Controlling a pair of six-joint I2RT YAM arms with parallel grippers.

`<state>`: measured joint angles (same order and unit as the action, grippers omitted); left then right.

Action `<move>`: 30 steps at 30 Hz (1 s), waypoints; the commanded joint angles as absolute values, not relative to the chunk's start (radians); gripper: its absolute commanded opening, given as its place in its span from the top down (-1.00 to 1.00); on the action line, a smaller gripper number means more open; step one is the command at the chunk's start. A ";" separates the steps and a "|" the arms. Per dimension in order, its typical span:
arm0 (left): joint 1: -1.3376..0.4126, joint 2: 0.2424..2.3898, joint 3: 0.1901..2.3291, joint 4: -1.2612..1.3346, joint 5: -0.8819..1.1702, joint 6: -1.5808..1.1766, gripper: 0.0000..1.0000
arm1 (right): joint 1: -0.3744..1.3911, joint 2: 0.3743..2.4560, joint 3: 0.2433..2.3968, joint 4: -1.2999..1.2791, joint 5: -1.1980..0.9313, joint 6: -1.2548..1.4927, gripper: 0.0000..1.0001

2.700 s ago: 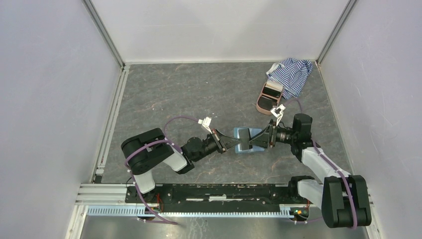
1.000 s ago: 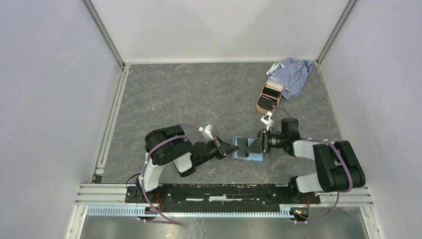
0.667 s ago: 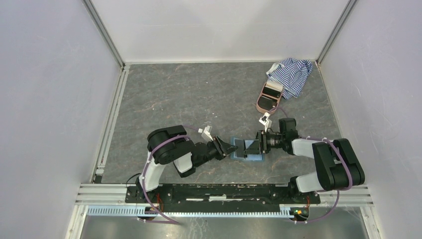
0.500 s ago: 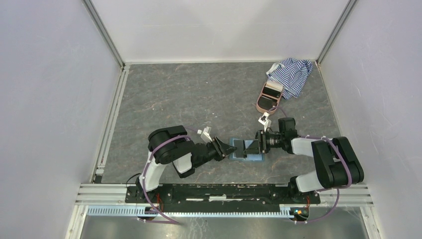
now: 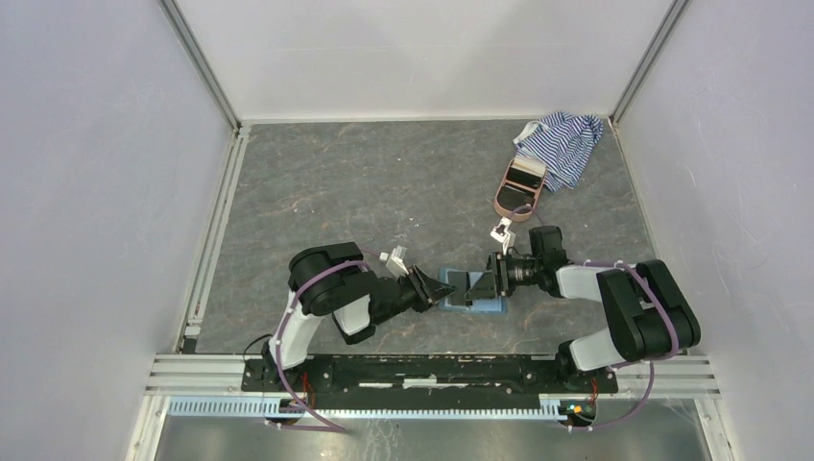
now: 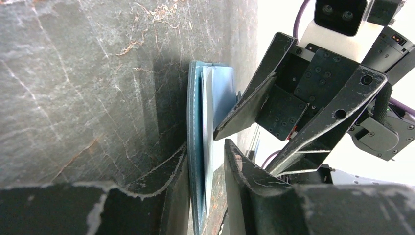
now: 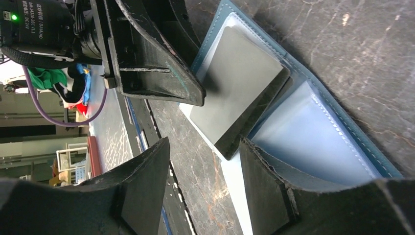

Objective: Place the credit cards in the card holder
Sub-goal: Insert the credit card into the card holder.

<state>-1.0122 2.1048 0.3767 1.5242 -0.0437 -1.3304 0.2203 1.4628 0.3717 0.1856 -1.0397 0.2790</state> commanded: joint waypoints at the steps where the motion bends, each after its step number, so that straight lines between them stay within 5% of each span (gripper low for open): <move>1: -1.018 2.132 0.373 1.737 -0.054 -1.359 0.26 | 0.244 1.458 0.383 0.241 -1.079 0.305 -0.20; 10: -1.018 2.139 0.370 1.736 -0.054 -1.360 0.25 | 0.249 1.480 0.388 0.266 -1.104 0.334 -0.01; 18: -1.019 2.132 0.340 1.735 -0.072 -1.361 0.21 | 0.247 1.328 0.394 0.118 -0.896 0.191 -0.12; 30: -1.018 2.137 0.332 1.736 -0.073 -1.363 0.23 | 0.254 1.450 0.393 0.133 -0.916 0.248 -0.09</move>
